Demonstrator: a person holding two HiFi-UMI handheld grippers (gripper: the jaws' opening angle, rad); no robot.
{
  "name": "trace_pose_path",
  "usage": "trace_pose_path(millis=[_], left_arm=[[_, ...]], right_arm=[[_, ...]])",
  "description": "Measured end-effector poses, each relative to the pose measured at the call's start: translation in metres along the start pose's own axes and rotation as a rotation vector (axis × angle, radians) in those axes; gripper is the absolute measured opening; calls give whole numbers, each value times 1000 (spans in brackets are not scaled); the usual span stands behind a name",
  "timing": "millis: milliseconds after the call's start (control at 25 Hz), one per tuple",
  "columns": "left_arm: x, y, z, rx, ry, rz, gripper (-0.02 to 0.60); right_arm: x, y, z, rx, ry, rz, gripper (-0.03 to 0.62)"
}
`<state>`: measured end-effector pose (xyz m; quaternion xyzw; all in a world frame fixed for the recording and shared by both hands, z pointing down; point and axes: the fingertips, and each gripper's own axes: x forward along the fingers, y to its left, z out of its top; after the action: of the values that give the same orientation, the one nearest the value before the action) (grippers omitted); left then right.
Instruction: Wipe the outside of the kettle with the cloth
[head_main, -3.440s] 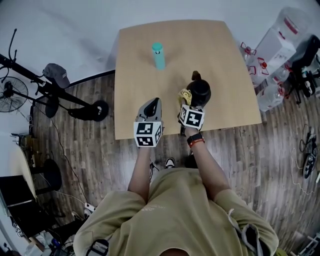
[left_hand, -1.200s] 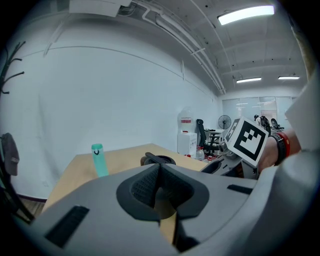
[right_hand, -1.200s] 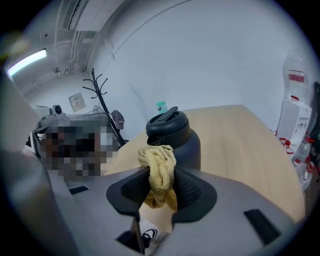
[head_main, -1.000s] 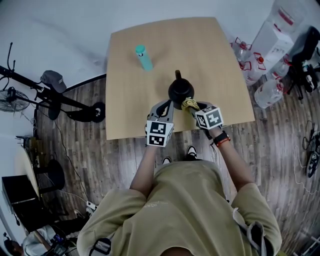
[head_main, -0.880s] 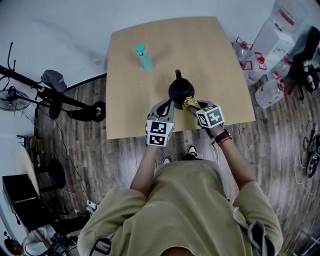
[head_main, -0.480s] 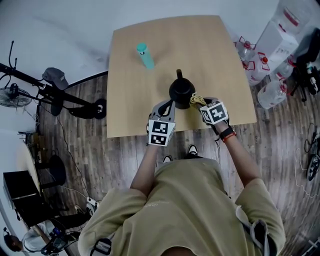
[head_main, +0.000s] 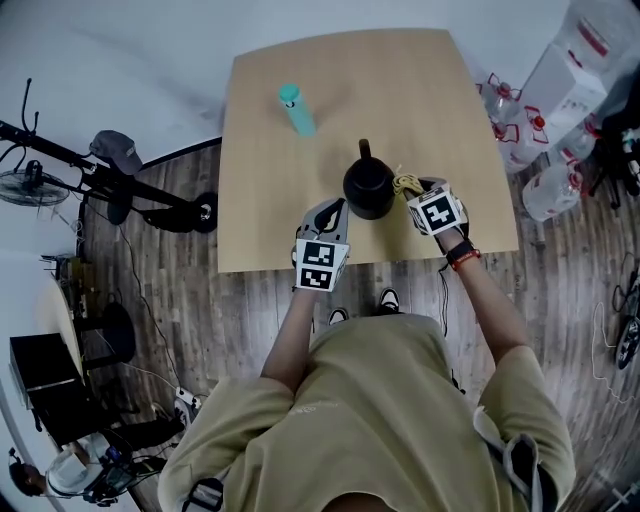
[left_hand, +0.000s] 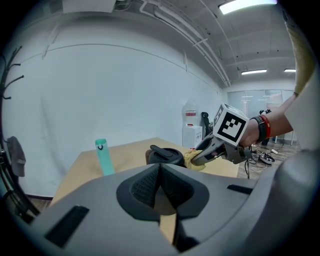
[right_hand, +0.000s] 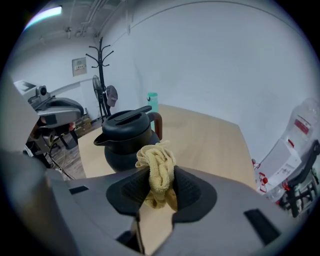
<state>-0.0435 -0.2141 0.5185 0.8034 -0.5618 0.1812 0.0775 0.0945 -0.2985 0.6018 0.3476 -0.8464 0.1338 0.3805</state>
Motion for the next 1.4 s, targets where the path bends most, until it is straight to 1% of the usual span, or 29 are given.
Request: trace_pose_path(millis=[120, 240, 400, 600, 720, 800, 960, 1080, 1160, 1240, 1320, 1400], left_arm=[[-2, 6, -4, -1, 16, 10, 23], [-4, 11, -7, 2, 28, 18, 23], [-11, 17, -13, 6, 44, 26, 23], [-19, 26, -19, 1, 50, 34, 23], [-21, 26, -26, 1, 51, 29, 23], [-24, 27, -27, -4, 44, 19, 23], [-31, 34, -27, -27, 38, 3, 23], [-34, 38, -30, -43, 28, -7, 23], [-35, 41, -33, -58, 21, -14, 23], [-38, 46, -37, -77, 18, -18, 23], [-42, 52, -40, -102, 15, -22, 23], [-46, 58, -41, -120, 7, -27, 23]], right_arm=[[6, -4, 11, -66, 1, -28, 140], [13, -8, 21, -91, -1, -37, 140], [21, -12, 29, -89, -9, -41, 140], [28, -15, 35, -59, -33, -38, 140], [28, -16, 31, -8, -50, -40, 140], [23, -17, 27, 34, -62, -59, 140], [6, -13, 15, 157, -97, -116, 140], [-13, -2, -5, 266, -114, -165, 140], [-21, 16, -23, 340, -113, -170, 140], [-23, 41, -37, 390, -106, -148, 140], [-22, 68, -43, 421, -101, -113, 140], [-19, 94, -44, 430, -98, -84, 140]])
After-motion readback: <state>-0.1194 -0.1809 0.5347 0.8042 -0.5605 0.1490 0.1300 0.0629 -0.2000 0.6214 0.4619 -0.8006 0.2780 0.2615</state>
